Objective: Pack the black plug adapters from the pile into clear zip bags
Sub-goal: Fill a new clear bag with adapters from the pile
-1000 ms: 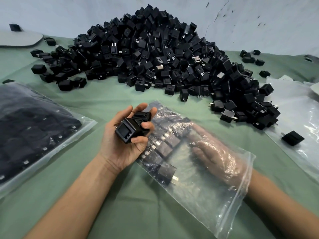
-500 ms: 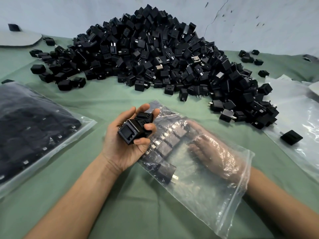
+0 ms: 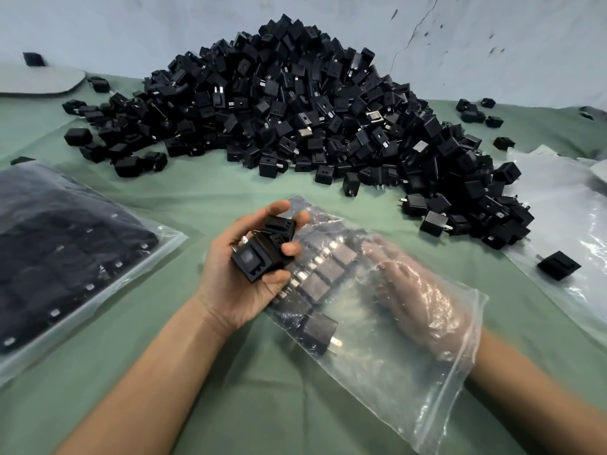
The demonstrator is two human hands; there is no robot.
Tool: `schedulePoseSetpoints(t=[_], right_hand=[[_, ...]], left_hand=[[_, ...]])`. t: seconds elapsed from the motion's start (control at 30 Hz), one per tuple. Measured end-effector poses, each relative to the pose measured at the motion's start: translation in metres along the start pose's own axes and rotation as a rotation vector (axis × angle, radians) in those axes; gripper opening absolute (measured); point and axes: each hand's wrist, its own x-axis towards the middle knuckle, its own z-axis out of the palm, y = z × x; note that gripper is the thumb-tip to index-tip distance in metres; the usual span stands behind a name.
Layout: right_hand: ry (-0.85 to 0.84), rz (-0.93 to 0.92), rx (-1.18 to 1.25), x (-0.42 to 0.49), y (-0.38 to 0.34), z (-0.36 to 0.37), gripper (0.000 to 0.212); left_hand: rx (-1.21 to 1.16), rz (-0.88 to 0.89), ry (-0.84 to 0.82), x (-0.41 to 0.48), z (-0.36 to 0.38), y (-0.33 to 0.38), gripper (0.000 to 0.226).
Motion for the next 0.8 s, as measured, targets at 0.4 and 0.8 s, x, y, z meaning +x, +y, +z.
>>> schedulePoseSetpoints(t=[0.4, 0.8], right_hand=[[0.079, 0.157, 0.032, 0.012, 0.007, 0.032, 0.055], [0.214, 0.131, 0.151, 0.008, 0.016, 0.032, 0.056]], left_hand=[[2.386, -0.126, -0.047, 0.094, 0.071, 0.018, 0.038], [2.483, -0.346, -0.02, 0.094, 0.068, 0.0, 0.054]])
